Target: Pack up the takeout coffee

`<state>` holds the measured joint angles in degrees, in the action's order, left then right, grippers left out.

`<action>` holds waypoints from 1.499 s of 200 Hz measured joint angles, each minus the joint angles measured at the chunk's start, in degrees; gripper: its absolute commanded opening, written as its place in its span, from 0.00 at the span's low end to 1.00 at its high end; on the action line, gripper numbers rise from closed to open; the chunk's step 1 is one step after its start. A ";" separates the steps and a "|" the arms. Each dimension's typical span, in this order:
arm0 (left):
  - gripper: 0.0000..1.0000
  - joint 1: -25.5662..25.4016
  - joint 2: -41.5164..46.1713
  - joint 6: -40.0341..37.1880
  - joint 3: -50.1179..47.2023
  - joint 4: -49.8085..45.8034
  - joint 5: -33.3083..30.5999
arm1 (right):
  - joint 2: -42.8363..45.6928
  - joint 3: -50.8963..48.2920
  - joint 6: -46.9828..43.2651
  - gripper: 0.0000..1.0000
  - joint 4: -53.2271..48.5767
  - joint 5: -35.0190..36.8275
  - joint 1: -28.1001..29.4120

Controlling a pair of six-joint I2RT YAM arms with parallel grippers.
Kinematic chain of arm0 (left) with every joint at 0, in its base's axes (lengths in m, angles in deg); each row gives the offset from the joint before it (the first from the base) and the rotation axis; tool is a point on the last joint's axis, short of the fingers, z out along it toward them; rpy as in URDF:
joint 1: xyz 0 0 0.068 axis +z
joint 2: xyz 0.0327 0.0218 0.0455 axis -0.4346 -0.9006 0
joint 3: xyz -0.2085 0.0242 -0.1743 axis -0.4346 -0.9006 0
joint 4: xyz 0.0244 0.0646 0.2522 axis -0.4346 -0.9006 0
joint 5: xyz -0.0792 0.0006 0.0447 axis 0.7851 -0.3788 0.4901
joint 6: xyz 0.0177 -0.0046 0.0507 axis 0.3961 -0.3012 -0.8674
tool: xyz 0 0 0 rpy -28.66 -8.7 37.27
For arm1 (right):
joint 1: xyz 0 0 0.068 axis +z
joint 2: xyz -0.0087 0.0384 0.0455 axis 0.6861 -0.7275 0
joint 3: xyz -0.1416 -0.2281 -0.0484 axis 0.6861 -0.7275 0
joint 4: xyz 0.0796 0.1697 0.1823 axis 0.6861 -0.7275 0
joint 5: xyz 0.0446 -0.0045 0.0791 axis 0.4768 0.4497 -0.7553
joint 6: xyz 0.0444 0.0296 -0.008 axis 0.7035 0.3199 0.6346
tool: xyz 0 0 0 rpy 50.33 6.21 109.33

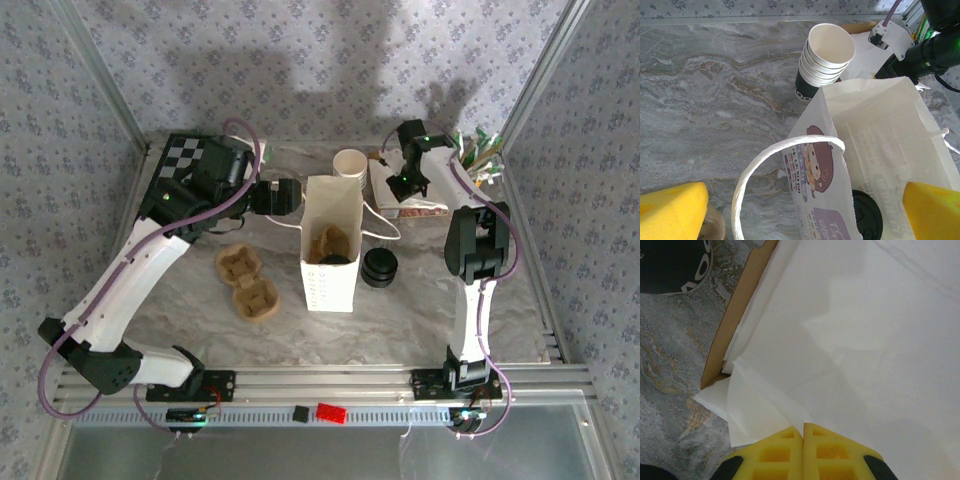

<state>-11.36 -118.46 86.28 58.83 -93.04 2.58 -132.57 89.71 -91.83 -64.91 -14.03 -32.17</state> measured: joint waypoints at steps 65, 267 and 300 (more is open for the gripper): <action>0.99 0.07 0.11 -0.22 1.29 -0.48 -0.42 | 1.73 3.02 3.30 0.00 -0.76 -2.47 -1.33; 0.99 -17.27 -1.55 -17.51 12.90 2.29 -0.70 | 34.29 7.37 37.83 0.00 -7.74 -12.52 -6.45; 1.00 -23.04 -6.86 -27.61 13.29 6.47 -1.51 | 38.60 10.64 42.07 0.00 -10.49 -14.16 -6.54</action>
<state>-34.40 -125.32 58.68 72.12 -86.57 1.07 -93.98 100.36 -49.76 -75.41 -28.19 -38.70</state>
